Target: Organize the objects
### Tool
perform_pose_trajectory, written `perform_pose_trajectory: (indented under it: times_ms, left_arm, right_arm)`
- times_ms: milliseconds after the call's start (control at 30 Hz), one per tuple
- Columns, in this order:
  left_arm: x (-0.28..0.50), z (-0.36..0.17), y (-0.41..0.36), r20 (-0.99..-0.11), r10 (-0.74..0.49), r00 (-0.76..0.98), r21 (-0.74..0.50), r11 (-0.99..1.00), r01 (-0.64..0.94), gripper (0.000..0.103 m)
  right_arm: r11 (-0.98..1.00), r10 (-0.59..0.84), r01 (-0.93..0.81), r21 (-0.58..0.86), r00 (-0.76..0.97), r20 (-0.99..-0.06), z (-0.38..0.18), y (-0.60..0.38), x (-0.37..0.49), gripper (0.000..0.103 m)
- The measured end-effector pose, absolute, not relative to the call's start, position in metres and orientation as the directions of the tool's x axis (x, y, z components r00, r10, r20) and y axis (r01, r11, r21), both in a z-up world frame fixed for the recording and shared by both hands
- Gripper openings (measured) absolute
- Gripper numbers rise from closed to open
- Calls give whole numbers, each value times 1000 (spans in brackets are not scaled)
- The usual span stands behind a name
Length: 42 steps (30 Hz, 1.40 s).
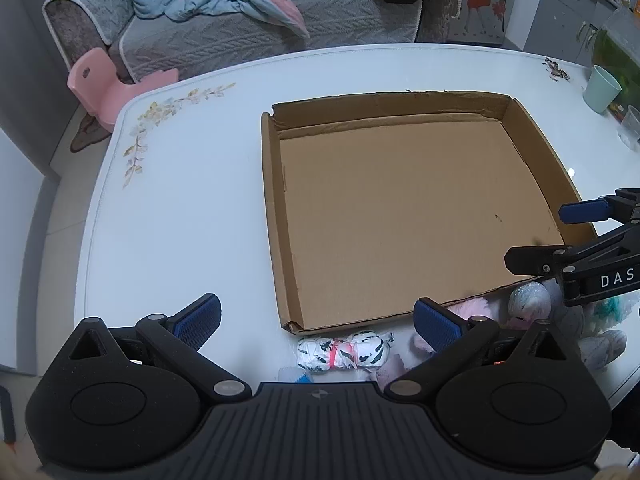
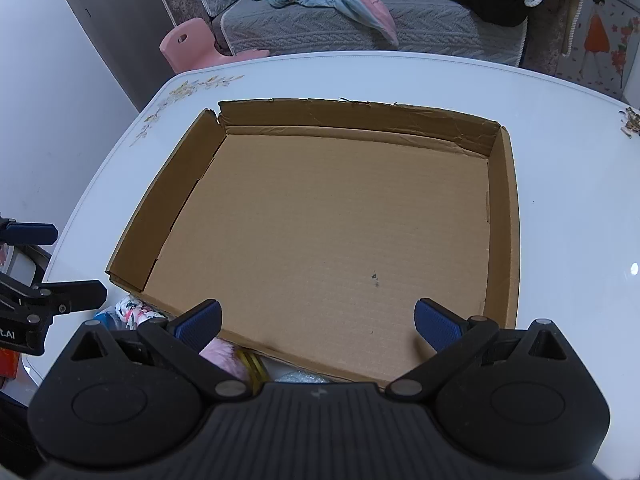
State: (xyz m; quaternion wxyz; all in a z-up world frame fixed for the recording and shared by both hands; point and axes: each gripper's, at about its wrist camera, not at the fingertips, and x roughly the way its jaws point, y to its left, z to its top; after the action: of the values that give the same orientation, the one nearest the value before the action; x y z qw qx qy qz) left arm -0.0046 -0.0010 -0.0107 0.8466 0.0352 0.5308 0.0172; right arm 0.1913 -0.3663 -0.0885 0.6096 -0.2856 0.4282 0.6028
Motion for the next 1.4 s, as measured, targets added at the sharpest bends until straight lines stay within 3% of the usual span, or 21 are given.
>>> perform_pose_trajectory:
  times_ms: [667, 1067, 1400]
  left_arm:
    - [-13, -15, 11, -915, 74, 396, 81, 997, 1, 103]
    - [-45, -26, 31, -956, 76, 283, 105, 990, 89, 103]
    - [-46, -62, 26, -977, 109, 182, 128, 987, 96, 103]
  right_arm:
    - [111, 486, -978, 174, -99, -868, -86, -369, 193, 103]
    - [119, 489, -978, 170, -91, -867, -58, -397, 222, 103]
    - [211, 328, -967, 141, -66, -942, -87, -413, 250, 102]
